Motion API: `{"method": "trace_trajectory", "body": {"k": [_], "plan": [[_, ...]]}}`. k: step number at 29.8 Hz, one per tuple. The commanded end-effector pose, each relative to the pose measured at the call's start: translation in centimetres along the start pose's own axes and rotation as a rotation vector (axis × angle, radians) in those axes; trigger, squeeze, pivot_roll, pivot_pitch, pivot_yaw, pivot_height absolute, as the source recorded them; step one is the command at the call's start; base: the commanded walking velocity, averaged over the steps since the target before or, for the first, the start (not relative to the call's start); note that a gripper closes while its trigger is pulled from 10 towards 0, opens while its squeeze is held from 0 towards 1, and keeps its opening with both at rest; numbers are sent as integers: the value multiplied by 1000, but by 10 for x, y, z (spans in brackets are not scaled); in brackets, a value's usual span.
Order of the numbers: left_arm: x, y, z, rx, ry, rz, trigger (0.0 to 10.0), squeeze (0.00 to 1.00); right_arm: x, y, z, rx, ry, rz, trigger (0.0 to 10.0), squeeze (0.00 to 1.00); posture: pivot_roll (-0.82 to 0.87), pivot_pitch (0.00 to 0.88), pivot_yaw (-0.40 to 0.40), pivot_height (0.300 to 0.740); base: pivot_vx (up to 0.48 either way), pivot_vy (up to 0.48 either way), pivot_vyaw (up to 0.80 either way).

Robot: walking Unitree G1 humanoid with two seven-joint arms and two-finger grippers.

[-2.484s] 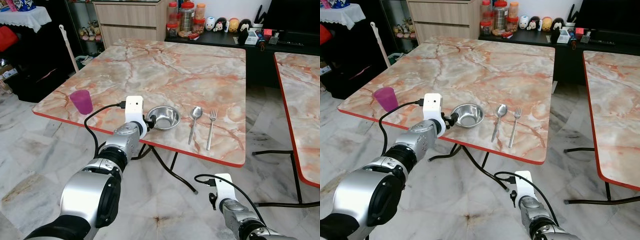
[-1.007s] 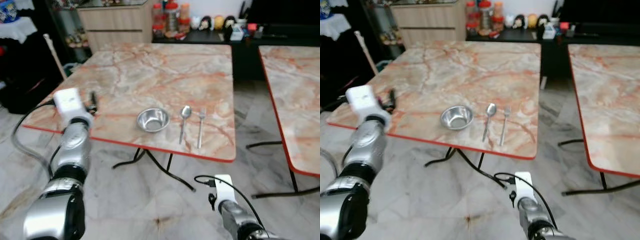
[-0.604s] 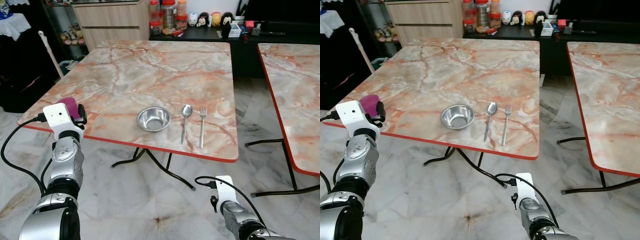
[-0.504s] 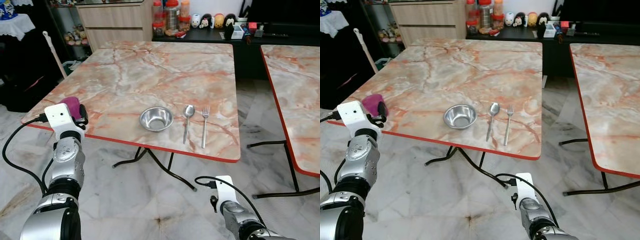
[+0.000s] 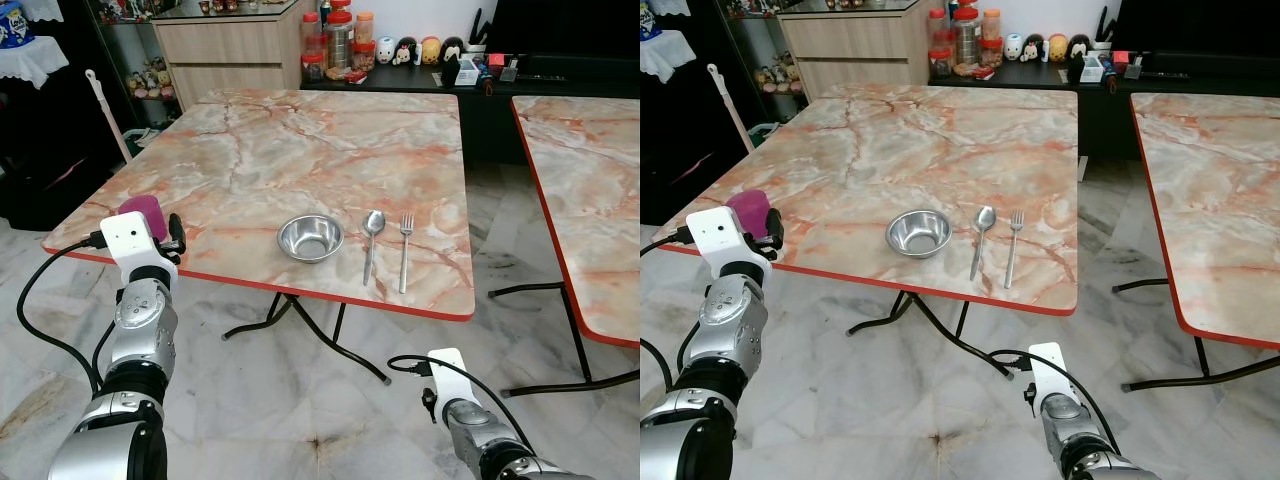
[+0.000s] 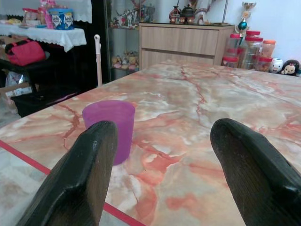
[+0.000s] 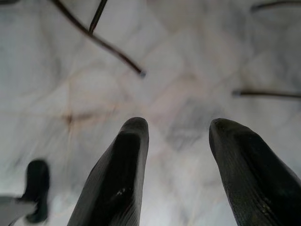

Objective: Setting the table

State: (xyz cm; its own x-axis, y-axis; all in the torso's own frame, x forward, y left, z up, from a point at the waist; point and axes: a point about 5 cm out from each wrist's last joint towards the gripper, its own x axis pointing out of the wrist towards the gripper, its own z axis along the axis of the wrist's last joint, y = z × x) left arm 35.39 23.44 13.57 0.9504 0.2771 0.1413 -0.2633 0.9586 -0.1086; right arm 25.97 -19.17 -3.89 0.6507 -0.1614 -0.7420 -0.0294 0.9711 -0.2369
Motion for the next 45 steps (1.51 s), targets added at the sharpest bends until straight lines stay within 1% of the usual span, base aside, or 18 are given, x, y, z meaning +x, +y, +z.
{"method": "trace_trajectory", "body": {"k": [1, 2, 4, 5, 6, 7, 8, 10, 13, 15, 17, 18, 22, 23, 26, 33, 38, 45], "plan": [[-2, 3, 2, 4, -17, -6, 10000, 0, -1, 0, 9, 5, -92, -26, 10000, 0, -30, 11, 50, 740, 0, 0, 0], [-3, 4, 2, 4, -18, -8, 10000, 0, -1, -1, 11, -2, -127, -36, 10000, 0, -34, 12, 51, 740, 0, 0, 0], [-3, 5, 2, 8, -18, -12, 10000, 0, -2, -3, 20, -125, -212, -78, 10000, 0, -42, 19, 55, 740, 0, 0, 0], [-3, 5, 2, 8, -18, -12, 10000, 0, -2, -3, 20, -125, -212, -78, 10000, 0, -42, 19, 55, 740, 0, 0, 0], [-4, 6, 2, 11, -17, -14, 10000, 0, -4, -6, 26, -336, -269, -202, 10000, 0, -60, 25, 59, 740, 0, 0, 0], [-4, 6, 2, 12, -16, -16, 10000, 0, -9, -28, 60, -294, -421, -274, 10000, 0, -60, 25, 59, 740, 0, 0, 0], [-4, 5, 1, 14, -12, -21, 10000, 0, -24, -56, 102, -230, -602, -330, 10000, 0, -81, 30, 70, 740, 0, 0, 0], [-4, 5, 0, 15, -4, -24, 10000, 0, -33, -50, 118, -254, -687, -259, 10000, 0, -103, 33, 82, 740, 0, 0, 0], [-4, 2, -1, 14, 4, -33, 10000, 0, -45, -34, 127, -178, -793, -136, 10000, 0, -83, 35, 76, 740, 0, 0, 0], [-4, 1, 1, 17, -3, -42, 10000, 0, -56, -27, 127, -153, -848, -118, 10000, 0, -78, 38, 69, 740, 0, 0, 0], [-5, 0, 3, 22, -15, -50, 10000, 0, -68, -23, 121, -131, -854, -142, 10000, 0, -75, 39, 66, 740, 0, 0, 0], [-6, 2, 5, 23, -21, -51, 10000, 0, -77, -23, 112, -56, -821, -147, 10000, 0, -77, 41, 66, 740, 0, 0, 0], [-8, 7, 3, 26, -13, -45, 10000, 0, -83, -25, 98, -25, -748, -148, 10000, 0, -90, 43, 69, 740, 0, 0, 0], [-10, 10, 0, 27, 0, -37, 10000, 0, -84, -28, 86, 40, -664, -150, 10000, 0, -97, 47, 73, 740, 0, 0, 0], [-11, 13, -2, 36, 7, -39, 10000, 0, -89, -27, 79, 126, -639, -123, 10000, 0, -99, 51, 73, 740, 0, 0, 0], [-15, 16, 1, 40, 5, -41, 10000, 0, -131, -16, 92, 138, -789, -14, 10000, 0, -99, 52, 76, 740, 0, 0, 0], [-9, 8, 8, 26, -29, -50, 10000, 0, -137, -7, 113, 163, -899, 40, 10000, 0, -90, 37, 78, 740, 0, 0, 0], [-12, -5, 8, 42, -41, -89, 10000, 0, -139, -9, 114, 176, -925, -28, 10000, 0, -91, 35, 79, 740, 0, 0, 0]]}}
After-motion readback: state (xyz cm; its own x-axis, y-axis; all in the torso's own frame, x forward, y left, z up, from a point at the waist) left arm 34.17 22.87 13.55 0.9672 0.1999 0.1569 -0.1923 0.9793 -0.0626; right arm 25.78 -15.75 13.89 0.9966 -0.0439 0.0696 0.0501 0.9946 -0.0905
